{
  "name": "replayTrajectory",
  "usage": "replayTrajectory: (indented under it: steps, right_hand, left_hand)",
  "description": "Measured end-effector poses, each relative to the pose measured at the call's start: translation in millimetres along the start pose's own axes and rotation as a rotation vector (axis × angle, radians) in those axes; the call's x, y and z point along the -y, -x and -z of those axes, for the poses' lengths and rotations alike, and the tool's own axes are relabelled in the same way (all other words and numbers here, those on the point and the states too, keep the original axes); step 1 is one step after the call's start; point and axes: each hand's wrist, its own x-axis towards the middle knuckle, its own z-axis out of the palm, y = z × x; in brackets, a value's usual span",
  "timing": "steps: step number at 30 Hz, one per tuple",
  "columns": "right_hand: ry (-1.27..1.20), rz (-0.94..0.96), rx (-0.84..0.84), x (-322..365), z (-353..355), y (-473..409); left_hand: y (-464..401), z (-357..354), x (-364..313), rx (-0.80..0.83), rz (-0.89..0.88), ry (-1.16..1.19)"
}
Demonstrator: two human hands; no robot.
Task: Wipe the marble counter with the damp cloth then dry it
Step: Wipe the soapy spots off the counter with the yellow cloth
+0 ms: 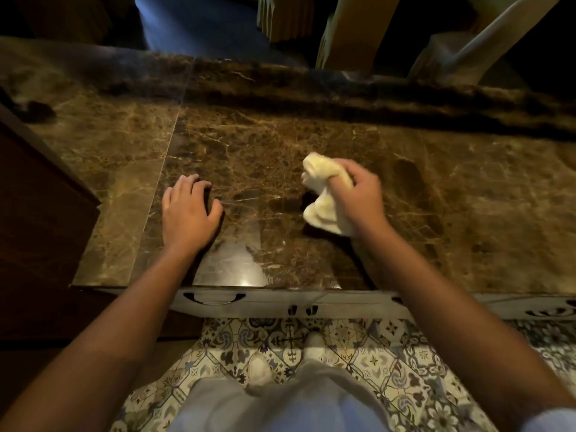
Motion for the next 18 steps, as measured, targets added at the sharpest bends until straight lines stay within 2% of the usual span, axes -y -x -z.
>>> replayTrajectory:
  steps: [3,9,13,18]
  right_hand:
    - [0.055,-0.012,-0.012,-10,9,-70]
    - [0.087,-0.003,0.061,-21,-19,-173]
    - [0.071,0.027,0.182,-24,-45,-211]
    - [0.028,0.097,0.337,-22,-73,-189]
  left_hand:
    - [-2,-3,1,-0.012,0.001,-0.014]
    - [-5,-8,0,-0.027,0.021,-0.057]
    - [-7,-8,-2,-0.023,0.027,-0.069]
    - [-5,-7,-4,-0.005,0.041,-0.081]
